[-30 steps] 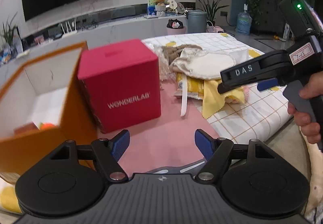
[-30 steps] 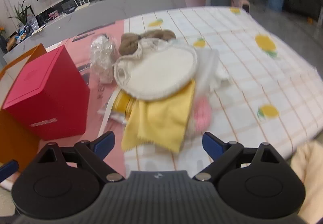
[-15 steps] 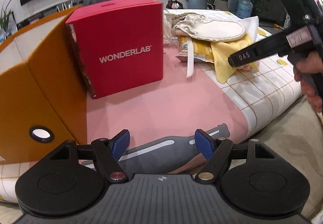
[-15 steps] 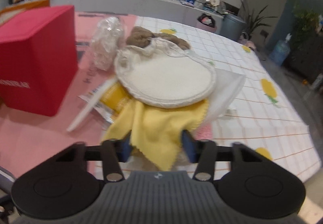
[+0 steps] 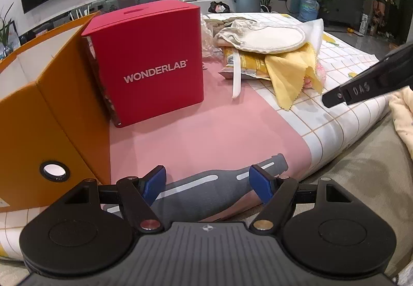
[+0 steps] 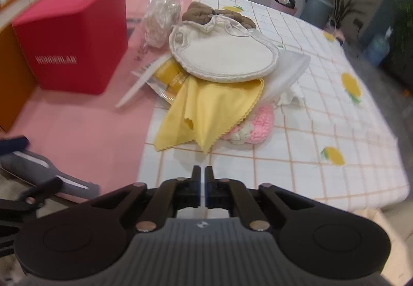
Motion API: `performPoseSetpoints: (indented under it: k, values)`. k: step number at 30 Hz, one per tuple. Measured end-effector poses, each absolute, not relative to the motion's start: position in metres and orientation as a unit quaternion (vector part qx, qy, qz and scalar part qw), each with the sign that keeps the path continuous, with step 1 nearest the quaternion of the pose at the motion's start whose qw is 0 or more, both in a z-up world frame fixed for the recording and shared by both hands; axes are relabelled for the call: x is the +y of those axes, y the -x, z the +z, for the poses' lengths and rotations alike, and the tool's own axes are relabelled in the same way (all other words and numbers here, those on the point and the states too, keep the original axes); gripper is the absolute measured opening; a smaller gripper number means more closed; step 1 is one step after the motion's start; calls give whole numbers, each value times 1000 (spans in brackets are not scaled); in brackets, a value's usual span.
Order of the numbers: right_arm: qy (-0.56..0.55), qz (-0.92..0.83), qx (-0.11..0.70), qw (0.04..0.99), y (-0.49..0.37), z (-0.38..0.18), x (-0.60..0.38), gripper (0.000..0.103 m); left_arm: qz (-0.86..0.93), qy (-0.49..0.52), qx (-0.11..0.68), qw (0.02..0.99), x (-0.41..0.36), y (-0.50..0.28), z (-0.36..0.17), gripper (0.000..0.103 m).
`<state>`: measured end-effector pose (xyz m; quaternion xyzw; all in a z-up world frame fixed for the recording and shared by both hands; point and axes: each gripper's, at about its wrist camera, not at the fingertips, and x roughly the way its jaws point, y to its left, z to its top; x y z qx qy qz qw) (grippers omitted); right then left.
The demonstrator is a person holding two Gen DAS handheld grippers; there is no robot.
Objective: Organize soft objects
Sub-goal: 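Grasp the yellow cloth corner with the right tool and lift it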
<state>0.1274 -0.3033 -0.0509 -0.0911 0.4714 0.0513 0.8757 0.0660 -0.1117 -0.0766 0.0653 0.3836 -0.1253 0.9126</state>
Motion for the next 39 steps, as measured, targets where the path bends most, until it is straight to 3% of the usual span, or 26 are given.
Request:
performPoseSetpoints:
  k: [1, 3, 4, 6, 8, 11, 13, 14, 22, 26, 28, 29, 30, 31, 32, 39]
  values:
    - [72, 52, 463, 882, -127, -48, -306, 51, -125, -62, 385, 912, -111, -67, -75, 86]
    - [51, 54, 434, 898, -127, -42, -306, 77, -125, -54, 388, 912, -108, -67, -74, 86]
    - [54, 59, 416, 906, -127, -39, -303, 67, -125, -52, 389, 911, -108, -68, -74, 86]
    - [87, 58, 404, 909, -135, -38, -291, 60, -129, -48, 394, 909, -107, -69, -74, 86]
    - [111, 50, 397, 910, -144, -43, -282, 60, -128, -44, 397, 908, -105, -70, -75, 86]
    - [121, 34, 405, 906, -160, -57, -277, 42, -127, -47, 398, 907, -106, -70, -77, 86]
    - [129, 23, 411, 902, -166, -66, -278, 8, -126, -48, 396, 908, -106, -70, -76, 86]
    - [138, 18, 406, 903, -165, -67, -279, 1, -126, -46, 395, 909, -106, -70, -76, 86]
    - [79, 32, 479, 874, -143, -50, -321, 0, -122, -44, 397, 908, -103, -71, -75, 86]
    - [102, 27, 507, 855, -131, -45, -336, 1, -123, -38, 403, 906, -103, -72, -76, 86]
    - [81, 22, 517, 852, -135, -48, -347, 14, -124, -42, 403, 906, -104, -71, -77, 86]
    - [63, 24, 520, 851, -138, -50, -351, 26, -124, -45, 402, 906, -105, -71, -77, 86]
    - [48, 29, 526, 848, -141, -51, -355, 65, -126, -47, 402, 906, -107, -70, -77, 86]
    - [40, 31, 528, 848, -144, -52, -356, 94, -127, -48, 402, 905, -107, -70, -77, 86]
    - [36, 31, 519, 854, -145, -51, -356, 99, -129, -48, 403, 905, -108, -69, -77, 86]
    - [46, 44, 517, 854, -163, -62, -347, 98, -134, -52, 402, 904, -111, -67, -77, 86]
